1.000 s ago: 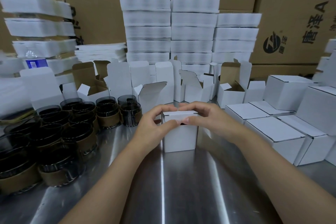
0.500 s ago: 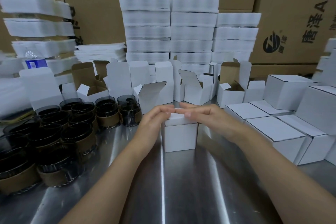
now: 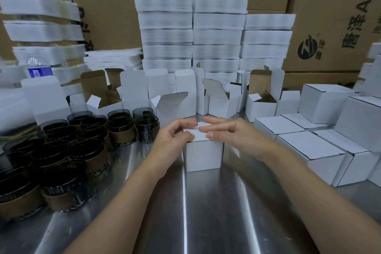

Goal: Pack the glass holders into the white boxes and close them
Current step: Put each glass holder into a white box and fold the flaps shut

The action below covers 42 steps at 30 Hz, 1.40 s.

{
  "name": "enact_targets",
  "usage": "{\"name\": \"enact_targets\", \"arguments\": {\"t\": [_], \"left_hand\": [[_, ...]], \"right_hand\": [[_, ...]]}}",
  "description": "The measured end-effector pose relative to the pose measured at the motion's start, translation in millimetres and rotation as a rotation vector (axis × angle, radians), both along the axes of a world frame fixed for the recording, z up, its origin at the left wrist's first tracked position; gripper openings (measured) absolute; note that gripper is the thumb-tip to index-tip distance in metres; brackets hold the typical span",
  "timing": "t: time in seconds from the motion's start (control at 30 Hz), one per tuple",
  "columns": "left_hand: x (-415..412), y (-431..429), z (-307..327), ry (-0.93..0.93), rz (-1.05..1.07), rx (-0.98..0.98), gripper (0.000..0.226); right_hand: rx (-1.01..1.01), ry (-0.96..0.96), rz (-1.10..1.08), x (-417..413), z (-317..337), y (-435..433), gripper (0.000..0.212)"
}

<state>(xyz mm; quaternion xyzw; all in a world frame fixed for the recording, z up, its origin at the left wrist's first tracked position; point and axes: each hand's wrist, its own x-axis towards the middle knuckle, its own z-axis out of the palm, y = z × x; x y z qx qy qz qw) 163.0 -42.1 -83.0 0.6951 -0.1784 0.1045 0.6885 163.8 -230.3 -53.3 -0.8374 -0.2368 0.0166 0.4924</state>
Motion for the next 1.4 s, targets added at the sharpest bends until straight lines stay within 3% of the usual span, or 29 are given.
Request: {"name": "enact_targets", "arguments": {"t": [0.1,0.37,0.43,0.5,0.6,0.83,1.03,1.17,1.27,1.4], "left_hand": [[0.7,0.3,0.2,0.013,-0.003,-0.012,0.025],[-0.6,0.2,-0.7,0.024,0.009,-0.003,0.028],[-1.1,-0.3,-1.5,0.021,0.024,-0.001,0.032],[-3.0,-2.0,-1.4,0.003,0.047,0.000,0.035],[-4.2,-2.8,-0.4,-0.018,0.079,-0.007,0.036],[-5.8,-3.1,-0.5,-0.063,0.154,-0.040,0.023],[-7.9,-3.0,2.0,-0.112,0.228,-0.145,0.030],[-6.9,-1.4,2.3,-0.131,0.260,-0.136,0.030],[-5.7,-1.8,2.6,-0.102,0.266,-0.135,0.029],[-6.3,-2.8,0.8,-0.077,0.249,-0.094,0.029]], "right_hand": [[-0.019,-0.004,-0.021,1.3,-0.1,-0.6,0.020],[-0.087,-0.005,-0.015,-8.2,10.1,0.9,0.020],[-0.187,-0.064,-0.117,-12.5,13.3,5.1,0.016],[-0.387,-0.253,-0.284,-16.7,12.6,14.7,0.016],[-0.541,-0.482,-0.446,-26.1,6.7,34.0,0.037],[-0.636,-0.707,-0.597,-36.4,-13.2,59.4,0.073],[-0.467,-0.652,-0.564,-29.5,-17.2,61.2,0.050],[-0.324,-0.714,-0.545,-28.4,2.9,41.4,0.046],[-0.129,-0.755,-0.645,-32.8,33.9,19.3,0.042],[-0.119,-0.707,-0.892,-35.9,63.1,-32.8,0.035]]}}
